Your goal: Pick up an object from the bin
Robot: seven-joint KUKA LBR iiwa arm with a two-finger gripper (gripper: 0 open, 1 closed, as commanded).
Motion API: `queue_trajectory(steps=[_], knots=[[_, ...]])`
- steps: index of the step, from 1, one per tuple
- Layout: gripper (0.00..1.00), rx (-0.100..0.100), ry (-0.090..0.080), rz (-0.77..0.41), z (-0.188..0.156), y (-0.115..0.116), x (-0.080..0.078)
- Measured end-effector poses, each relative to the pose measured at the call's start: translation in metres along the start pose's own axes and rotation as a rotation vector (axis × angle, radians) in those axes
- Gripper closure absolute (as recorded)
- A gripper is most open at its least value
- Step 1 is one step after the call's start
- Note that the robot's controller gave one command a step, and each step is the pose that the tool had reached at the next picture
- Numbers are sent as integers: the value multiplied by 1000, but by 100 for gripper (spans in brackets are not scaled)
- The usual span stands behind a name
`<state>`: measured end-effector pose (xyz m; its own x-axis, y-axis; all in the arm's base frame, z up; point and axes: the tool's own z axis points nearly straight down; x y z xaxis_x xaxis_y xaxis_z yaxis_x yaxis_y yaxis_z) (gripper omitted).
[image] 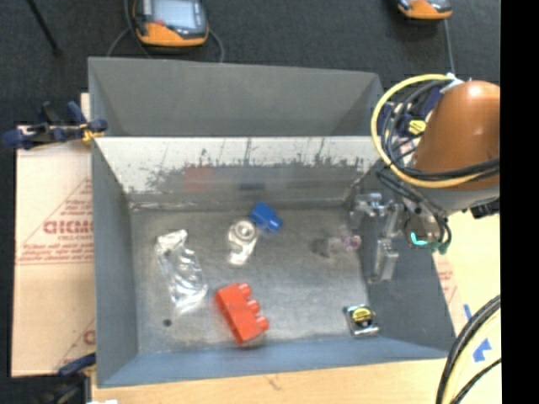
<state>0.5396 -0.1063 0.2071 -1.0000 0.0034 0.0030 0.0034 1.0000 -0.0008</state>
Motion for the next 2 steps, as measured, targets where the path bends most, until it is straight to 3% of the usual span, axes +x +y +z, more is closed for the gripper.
queue_trajectory(steps=[1, 2], knots=[[0, 2, -9, -190, 62, -23, -93], [0, -1, -2, -170, 140, -43, -67]])
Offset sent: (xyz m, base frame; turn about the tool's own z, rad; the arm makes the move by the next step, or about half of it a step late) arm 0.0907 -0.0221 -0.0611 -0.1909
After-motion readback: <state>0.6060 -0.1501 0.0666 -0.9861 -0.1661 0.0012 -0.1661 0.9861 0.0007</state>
